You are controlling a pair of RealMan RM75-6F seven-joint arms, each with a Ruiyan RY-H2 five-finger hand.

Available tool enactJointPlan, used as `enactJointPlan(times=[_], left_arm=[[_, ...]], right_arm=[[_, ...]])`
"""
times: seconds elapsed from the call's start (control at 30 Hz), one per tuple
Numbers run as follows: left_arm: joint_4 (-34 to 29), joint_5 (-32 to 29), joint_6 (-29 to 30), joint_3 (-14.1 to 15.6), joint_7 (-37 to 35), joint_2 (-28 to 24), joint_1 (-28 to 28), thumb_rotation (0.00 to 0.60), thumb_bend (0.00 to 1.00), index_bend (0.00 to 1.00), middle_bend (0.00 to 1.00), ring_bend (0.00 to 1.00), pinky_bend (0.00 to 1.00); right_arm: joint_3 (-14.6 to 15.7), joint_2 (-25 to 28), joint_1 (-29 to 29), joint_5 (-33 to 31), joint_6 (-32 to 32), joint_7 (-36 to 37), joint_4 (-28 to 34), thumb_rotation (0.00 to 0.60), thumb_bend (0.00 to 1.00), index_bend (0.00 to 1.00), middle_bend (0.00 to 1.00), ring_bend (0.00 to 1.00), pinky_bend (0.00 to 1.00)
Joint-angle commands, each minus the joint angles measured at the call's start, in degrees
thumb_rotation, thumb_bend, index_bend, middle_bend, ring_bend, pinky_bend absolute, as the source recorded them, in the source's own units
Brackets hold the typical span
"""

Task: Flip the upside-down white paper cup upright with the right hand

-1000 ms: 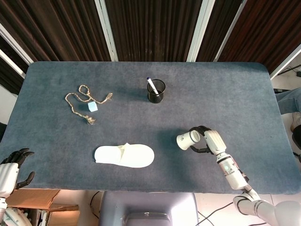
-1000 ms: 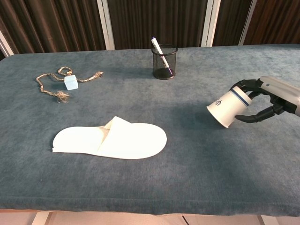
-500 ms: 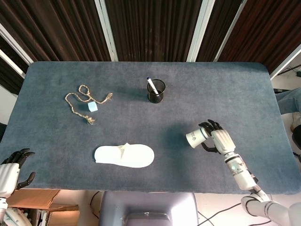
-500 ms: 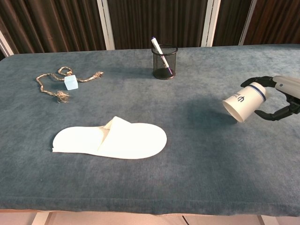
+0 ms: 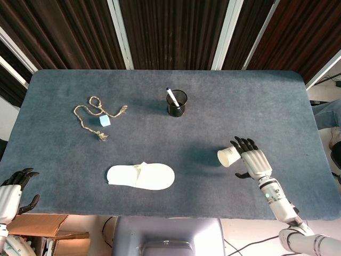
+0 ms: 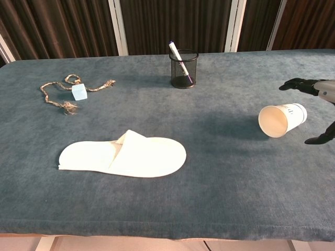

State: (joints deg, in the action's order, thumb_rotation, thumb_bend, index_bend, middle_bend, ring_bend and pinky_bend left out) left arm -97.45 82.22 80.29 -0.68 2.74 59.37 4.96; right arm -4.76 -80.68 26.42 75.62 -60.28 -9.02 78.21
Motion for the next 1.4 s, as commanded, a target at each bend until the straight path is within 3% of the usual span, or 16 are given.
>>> enactJointPlan(times=[0.03, 0.2, 0.57, 0.9, 1.4], left_arm=[[0.03, 0.02, -0.03, 0.00, -0.10, 0.01, 0.01, 0.600, 0.34, 0.27, 0.15, 0.16, 0.32], [-0.04, 0.10, 0.00, 0.05, -0.01, 0.00, 0.00, 0.600, 0.34, 0.27, 0.15, 0.16, 0.32], [0.05, -0.14, -0.70, 0.11, 0.18, 0.12, 0.28, 0.600, 0.34, 0.27, 0.15, 0.16, 0.32], [0.13, -0.28, -0.90, 0.13, 0.19, 0.13, 0.35, 0.600, 0.34, 0.27, 0.15, 0.16, 0.32], [-0.10, -0.22, -0.83, 0.25, 0.69, 0.16, 0.31, 0.600, 0.33, 0.27, 0.15, 0.16, 0.32]], right_arm=[[-1.07, 3.09, -0.66, -2.10, -2.49, -6.81, 6.32, 0.600, 0.21, 0.00, 0.02, 0.00, 0.00], [-2.37, 3.43, 1.22, -3.88, -2.19, -14.22, 9.11, 0.600, 0.21, 0.01, 0.02, 0.00, 0.03], [-3.87, -0.96, 9.60, -11.16, 5.73, -29.96, 4.87, 0.600, 0.21, 0.15, 0.14, 0.01, 0.16], [-3.06, -5.24, 13.34, -16.05, 8.19, -34.96, 0.53, 0.600, 0.21, 0.29, 0.24, 0.11, 0.27], [-0.85, -6.41, 13.80, -20.13, 7.45, -36.67, -1.54, 0.600, 0.25, 0.45, 0.36, 0.25, 0.39]])
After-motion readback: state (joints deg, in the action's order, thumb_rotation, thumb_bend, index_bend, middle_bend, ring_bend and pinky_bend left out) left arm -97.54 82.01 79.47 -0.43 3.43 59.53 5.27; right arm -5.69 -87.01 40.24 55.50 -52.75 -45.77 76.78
